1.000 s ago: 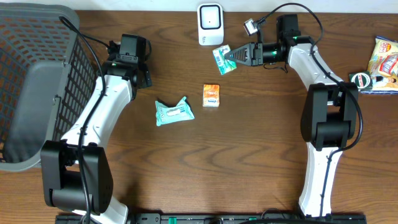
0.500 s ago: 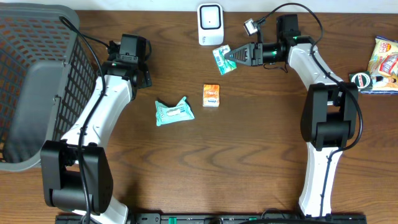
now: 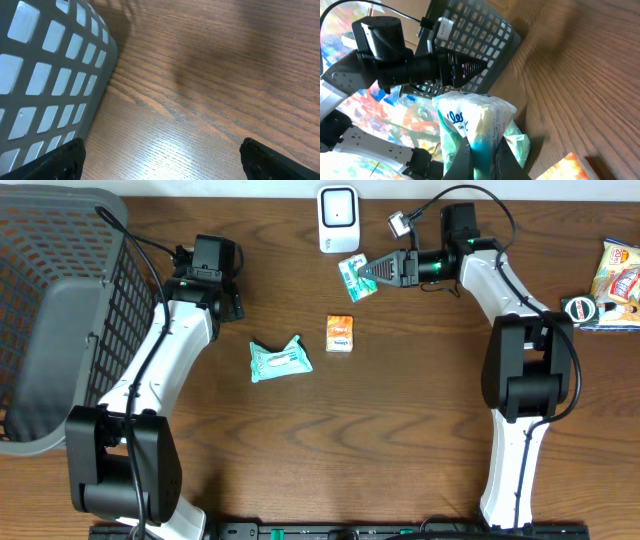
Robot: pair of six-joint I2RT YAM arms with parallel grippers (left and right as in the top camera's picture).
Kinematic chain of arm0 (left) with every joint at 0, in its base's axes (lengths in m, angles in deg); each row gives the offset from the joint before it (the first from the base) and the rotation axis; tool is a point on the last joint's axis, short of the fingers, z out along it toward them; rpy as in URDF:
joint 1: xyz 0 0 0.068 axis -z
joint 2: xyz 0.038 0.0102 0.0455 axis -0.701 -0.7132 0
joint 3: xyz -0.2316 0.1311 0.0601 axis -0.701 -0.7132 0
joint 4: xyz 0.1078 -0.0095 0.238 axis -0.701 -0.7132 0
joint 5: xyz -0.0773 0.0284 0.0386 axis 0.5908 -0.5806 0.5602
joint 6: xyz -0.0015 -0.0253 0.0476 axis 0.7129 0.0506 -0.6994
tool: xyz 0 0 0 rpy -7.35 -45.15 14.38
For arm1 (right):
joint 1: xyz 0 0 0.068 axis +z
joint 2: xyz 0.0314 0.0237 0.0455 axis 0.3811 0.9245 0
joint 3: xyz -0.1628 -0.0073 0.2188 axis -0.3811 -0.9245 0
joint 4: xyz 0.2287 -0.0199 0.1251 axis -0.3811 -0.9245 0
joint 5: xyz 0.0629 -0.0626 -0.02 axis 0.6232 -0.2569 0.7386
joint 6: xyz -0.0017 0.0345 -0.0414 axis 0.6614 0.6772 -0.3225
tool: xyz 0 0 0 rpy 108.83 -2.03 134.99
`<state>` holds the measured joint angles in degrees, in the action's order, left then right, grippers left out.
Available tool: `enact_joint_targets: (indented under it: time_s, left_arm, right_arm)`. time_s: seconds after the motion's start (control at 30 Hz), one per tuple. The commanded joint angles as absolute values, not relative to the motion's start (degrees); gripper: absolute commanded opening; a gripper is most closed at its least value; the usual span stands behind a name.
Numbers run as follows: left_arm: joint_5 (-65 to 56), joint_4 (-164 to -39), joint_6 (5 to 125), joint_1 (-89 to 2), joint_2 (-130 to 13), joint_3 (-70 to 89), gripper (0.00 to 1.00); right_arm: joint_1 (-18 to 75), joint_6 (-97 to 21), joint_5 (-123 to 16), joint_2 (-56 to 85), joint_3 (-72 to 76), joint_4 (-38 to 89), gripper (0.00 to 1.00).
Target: Scan the item barcode
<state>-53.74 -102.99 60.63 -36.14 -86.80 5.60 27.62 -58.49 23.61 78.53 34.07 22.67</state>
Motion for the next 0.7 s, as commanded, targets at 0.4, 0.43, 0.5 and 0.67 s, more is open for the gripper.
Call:
enact_joint_targets:
  time_s: [0.4,0.43,0.5,0.67]
  left_arm:
    - [-54.51,-103.17,60.32,-36.19,-86.56,6.28,0.98]
    - [-54.51,-103.17,60.32,-36.19,-86.56,6.3,0.98]
    - [-54.51,-103.19,60.32,-36.19,-86.56,6.3,0.98]
    - [-54.51,-103.17,60.32,-36.19,-86.56,6.3,0.98]
  right_arm:
    - [27.88,-59.52,24.14,76.26,33.7,22.84,0.01]
    - [27.92,-59.52,24.14,76.26,33.7,22.84,0.01]
    - [27.99,-59.52,23.64,76.26,33.7,22.82,0.01]
    - [28.14,-59.52,21.6,76.26,33.7,22.84,0.01]
